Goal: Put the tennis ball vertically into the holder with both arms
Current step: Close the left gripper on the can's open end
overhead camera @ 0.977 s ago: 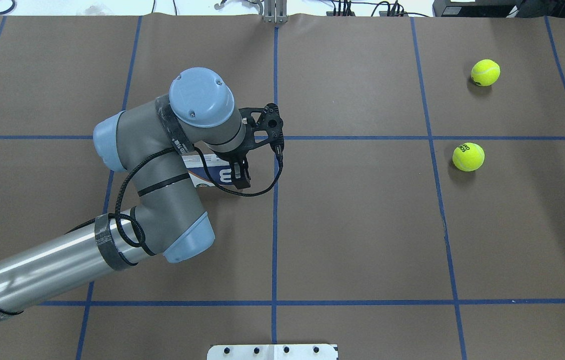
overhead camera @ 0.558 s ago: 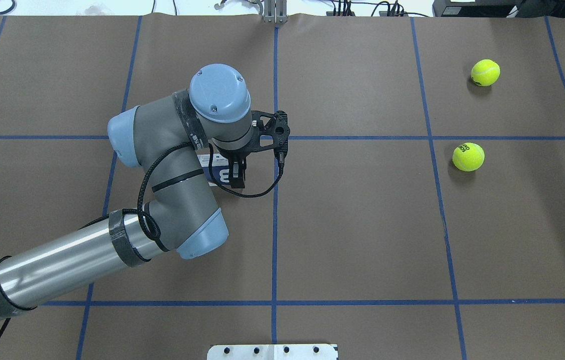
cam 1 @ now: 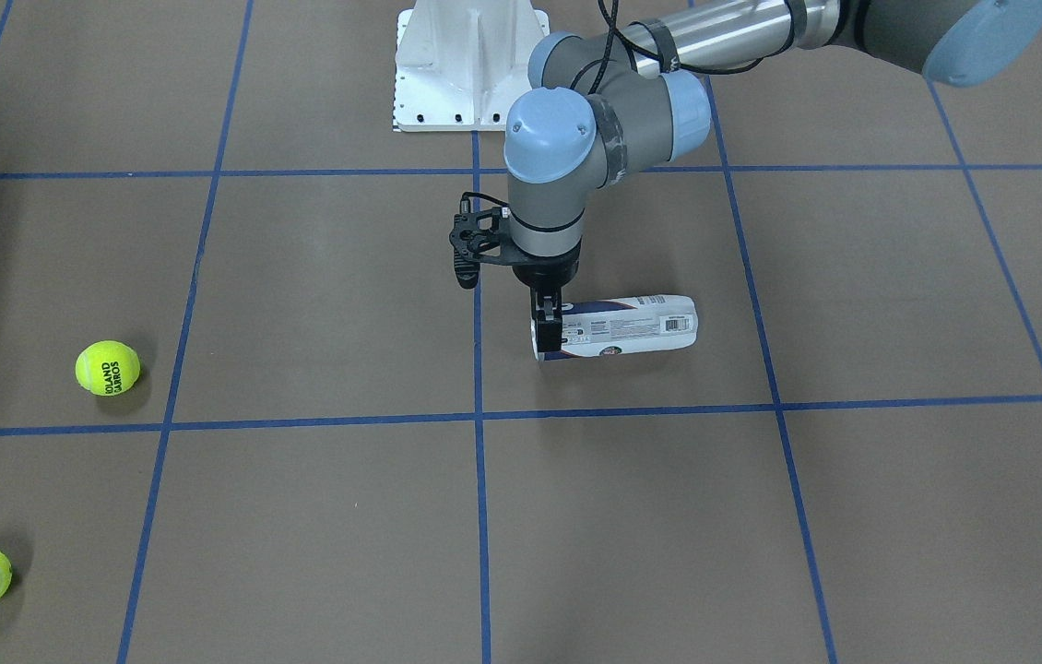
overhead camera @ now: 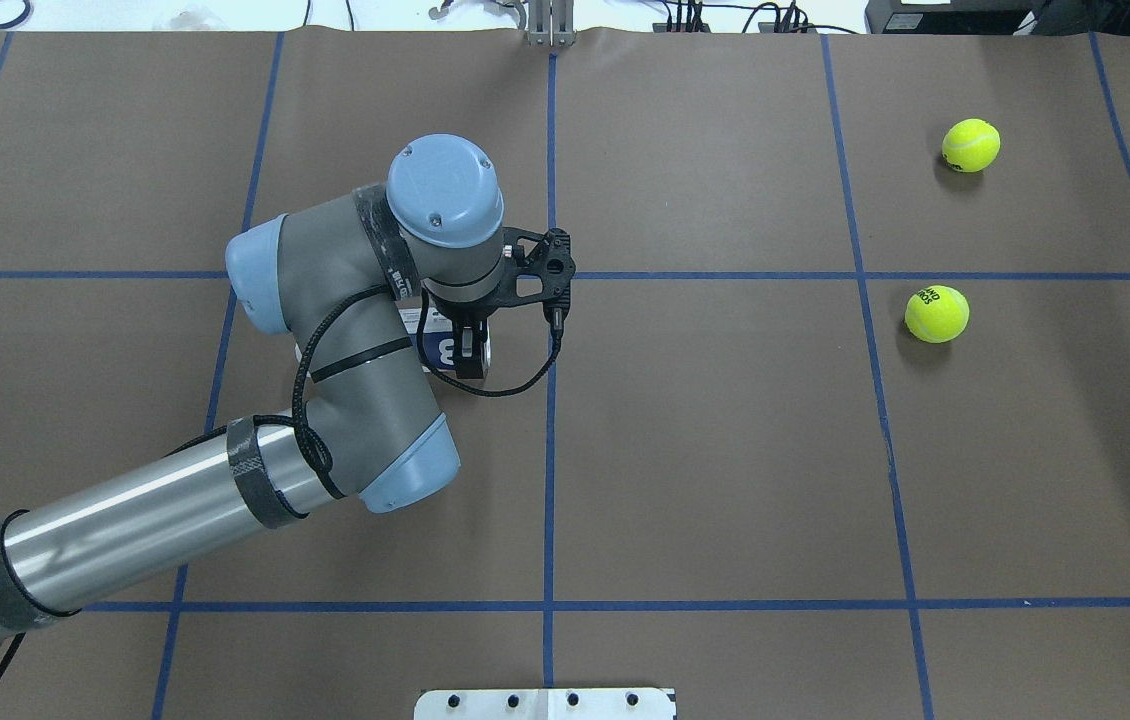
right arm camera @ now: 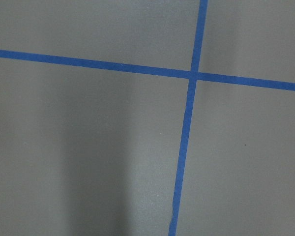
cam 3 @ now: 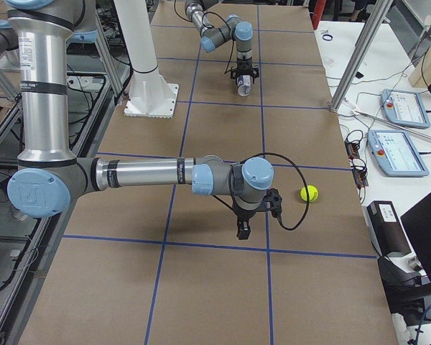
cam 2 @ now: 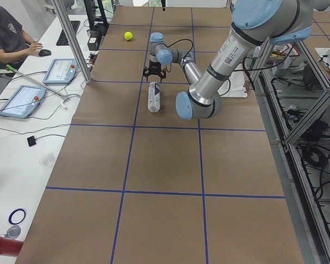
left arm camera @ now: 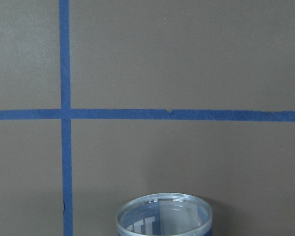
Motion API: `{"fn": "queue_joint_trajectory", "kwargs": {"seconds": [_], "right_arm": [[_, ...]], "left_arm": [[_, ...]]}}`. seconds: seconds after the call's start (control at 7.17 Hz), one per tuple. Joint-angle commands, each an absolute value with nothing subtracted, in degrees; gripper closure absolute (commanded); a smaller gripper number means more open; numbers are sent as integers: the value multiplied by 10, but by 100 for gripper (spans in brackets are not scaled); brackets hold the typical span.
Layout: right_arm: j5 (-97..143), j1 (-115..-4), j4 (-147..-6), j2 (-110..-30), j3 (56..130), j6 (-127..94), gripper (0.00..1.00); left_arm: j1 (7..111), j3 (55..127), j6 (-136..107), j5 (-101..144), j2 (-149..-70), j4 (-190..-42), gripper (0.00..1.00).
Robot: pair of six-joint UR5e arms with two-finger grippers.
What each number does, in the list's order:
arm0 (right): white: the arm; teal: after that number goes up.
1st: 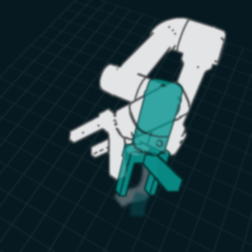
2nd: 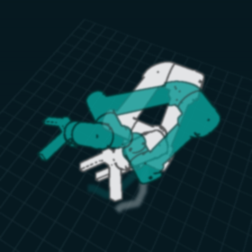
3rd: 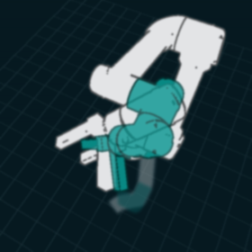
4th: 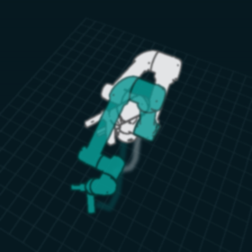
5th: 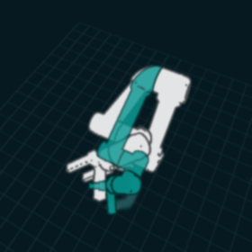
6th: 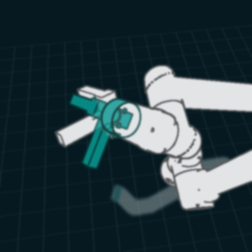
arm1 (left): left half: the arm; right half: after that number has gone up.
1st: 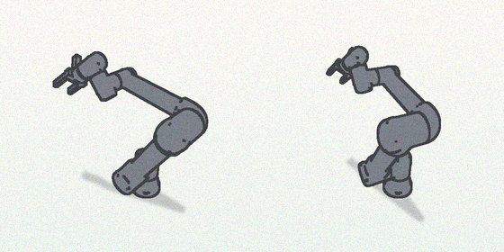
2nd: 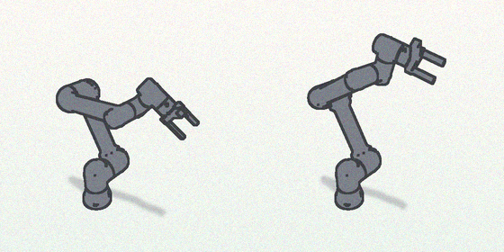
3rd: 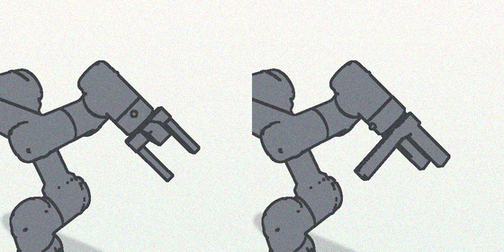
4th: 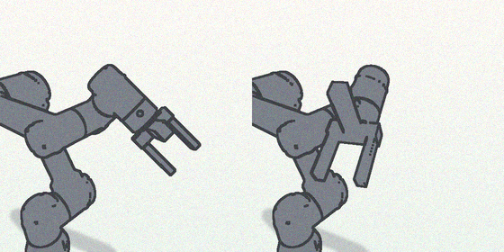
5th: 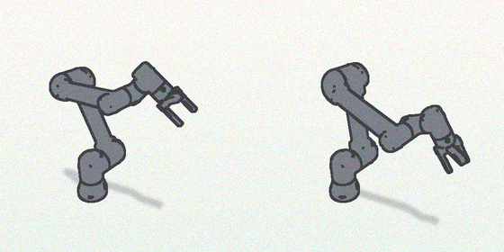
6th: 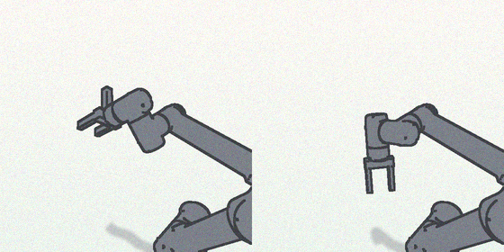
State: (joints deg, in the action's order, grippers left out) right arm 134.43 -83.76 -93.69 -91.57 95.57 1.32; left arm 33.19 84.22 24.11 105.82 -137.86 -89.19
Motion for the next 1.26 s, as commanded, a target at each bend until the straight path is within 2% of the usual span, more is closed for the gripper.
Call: {"fn": "queue_joint_trajectory", "kwargs": {"seconds": [0.0, 0.14, 1.12], "right_arm": [[1344, -838, -937, -915, 955, 13, 1], [1344, -837, -937, -915, 954, 13, 1], [1344, -836, -937, -915, 954, 13, 1]], "left_arm": [[330, 805, 233, 1058, -1381, -941, 0], [330, 785, 217, 1058, -1380, -973, 0], [330, 772, 217, 1058, -1381, -978, 0]]}}
